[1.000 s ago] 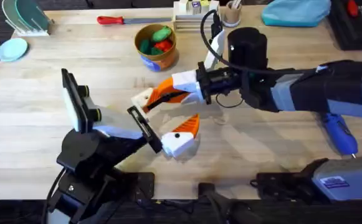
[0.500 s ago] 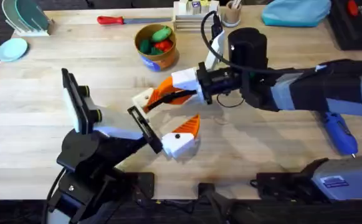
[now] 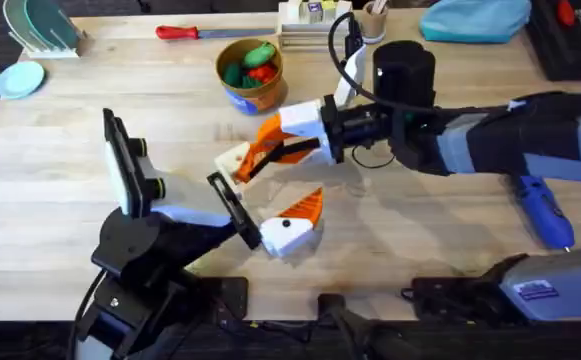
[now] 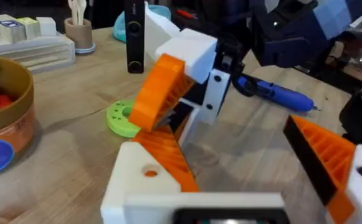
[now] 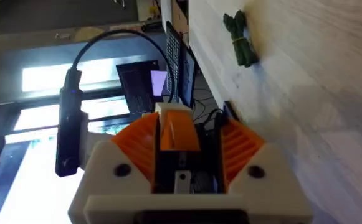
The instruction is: Pick up the gripper from the table and insert it into the empty holder that is missing its gripper. Then pick up a screw, insert it into the mounting hole, and use the screwdriver to tighten it. Finally, clean up the table by picking up the vegetable and placing it into the bucket.
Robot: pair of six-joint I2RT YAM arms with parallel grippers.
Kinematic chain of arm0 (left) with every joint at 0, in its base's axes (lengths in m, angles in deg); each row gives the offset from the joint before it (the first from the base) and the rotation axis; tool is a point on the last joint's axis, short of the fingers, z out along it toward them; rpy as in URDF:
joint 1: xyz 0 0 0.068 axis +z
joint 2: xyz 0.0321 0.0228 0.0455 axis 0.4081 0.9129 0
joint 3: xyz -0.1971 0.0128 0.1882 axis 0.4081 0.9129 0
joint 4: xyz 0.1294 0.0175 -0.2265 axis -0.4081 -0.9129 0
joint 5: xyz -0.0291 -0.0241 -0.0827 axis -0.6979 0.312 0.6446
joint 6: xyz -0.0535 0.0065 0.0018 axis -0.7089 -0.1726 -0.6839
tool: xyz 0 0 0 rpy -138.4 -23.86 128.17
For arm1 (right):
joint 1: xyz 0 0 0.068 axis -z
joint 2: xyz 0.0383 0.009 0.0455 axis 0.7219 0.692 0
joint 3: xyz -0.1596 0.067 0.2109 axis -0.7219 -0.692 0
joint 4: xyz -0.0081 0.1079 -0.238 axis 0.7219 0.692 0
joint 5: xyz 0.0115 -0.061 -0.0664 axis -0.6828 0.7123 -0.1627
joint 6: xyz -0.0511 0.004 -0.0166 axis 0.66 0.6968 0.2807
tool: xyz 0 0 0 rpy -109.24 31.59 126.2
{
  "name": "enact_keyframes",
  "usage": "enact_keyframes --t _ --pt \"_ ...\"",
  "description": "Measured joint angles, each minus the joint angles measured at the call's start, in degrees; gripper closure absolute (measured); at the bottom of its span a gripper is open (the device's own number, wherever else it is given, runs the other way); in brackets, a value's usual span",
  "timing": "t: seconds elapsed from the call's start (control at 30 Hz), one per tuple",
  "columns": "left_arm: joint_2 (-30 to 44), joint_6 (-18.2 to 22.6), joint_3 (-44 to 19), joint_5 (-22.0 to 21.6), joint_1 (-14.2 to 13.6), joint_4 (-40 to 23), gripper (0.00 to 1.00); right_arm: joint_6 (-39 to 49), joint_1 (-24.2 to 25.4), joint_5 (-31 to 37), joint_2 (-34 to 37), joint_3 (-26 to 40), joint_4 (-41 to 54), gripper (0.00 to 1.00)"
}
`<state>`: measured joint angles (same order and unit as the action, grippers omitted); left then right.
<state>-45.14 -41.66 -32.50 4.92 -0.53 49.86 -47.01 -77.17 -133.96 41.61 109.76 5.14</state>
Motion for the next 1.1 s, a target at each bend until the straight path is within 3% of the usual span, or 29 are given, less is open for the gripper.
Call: enact_keyframes --t 0.3,0.43,0.6,0.77,1.1 --pt "0.0 0.01 0.0 0.22 0.0 0.0 0.008 1.3 0.42 -3.04 0.0 0.0 0.02 0.426" --pt "0.0 0.03 0.0 0.27 0.0 0.0 0.008 2.84 1.06 -5.19 0.0 0.0 0.01 0.424" --pt "0.0 0.25 0.0 0.27 0.0 0.0 0.008 4.46 1.14 -5.38 0.0 0.0 0.3 0.653" --pt "0.0 0.37 0.0 0.27 0.0 -0.02 0.008 4.75 1.2 -5.14 0.0 0.0 0.11 0.982" --pt "0.0 0.34 0.0 -0.24 0.0 -0.04 0.008 3.86 0.69 -3.08 0.0 0.0 0.0 0.993"
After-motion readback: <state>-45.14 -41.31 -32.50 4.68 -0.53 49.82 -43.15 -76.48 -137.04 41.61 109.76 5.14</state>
